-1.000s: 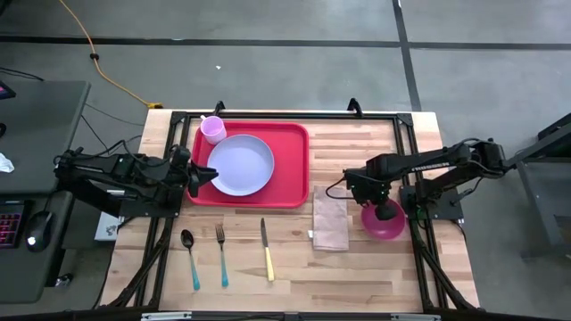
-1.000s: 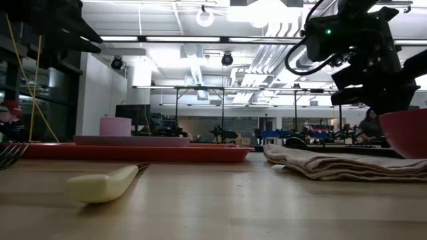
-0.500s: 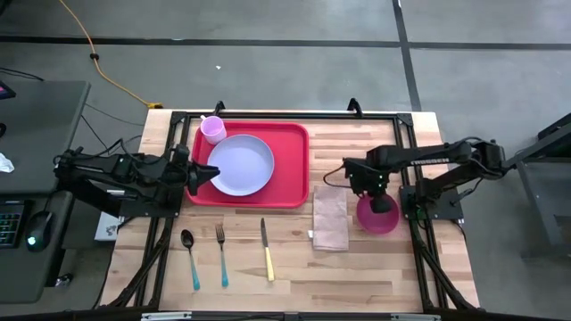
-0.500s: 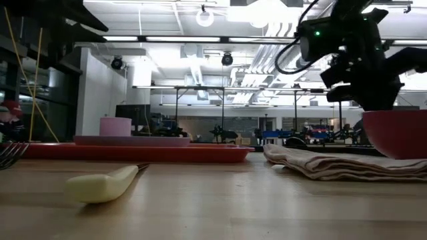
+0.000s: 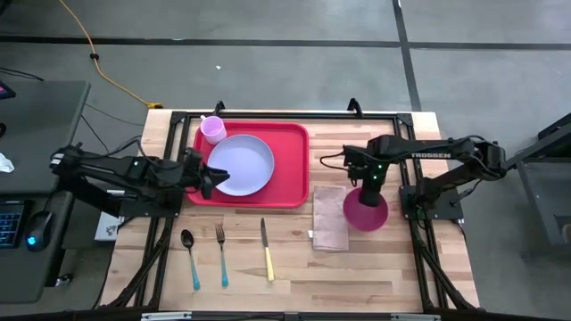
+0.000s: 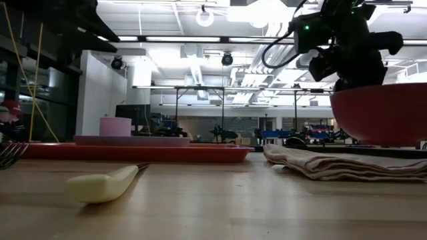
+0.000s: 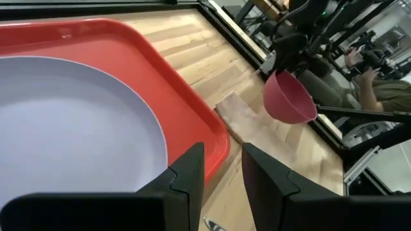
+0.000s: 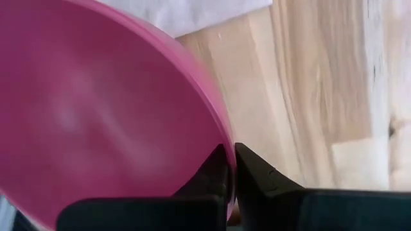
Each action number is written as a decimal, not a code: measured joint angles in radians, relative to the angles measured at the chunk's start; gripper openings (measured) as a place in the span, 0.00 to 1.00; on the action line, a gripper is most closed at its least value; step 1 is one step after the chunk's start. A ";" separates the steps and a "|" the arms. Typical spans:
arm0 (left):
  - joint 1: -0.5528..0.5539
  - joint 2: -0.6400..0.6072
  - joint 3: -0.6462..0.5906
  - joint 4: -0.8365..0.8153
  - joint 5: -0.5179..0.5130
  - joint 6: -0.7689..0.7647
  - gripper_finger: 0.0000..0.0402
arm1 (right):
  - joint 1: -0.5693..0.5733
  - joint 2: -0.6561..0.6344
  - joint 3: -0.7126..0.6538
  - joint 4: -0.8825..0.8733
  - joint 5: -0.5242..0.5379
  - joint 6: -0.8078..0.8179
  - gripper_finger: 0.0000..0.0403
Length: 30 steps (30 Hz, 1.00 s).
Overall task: Set up tray
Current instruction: Put the pink bowl on top of the violet plate on the red tray
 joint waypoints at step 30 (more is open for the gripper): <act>0.000 0.171 0.000 0.173 0.004 -0.105 0.33 | -0.005 0.398 0.615 0.171 0.124 0.402 0.00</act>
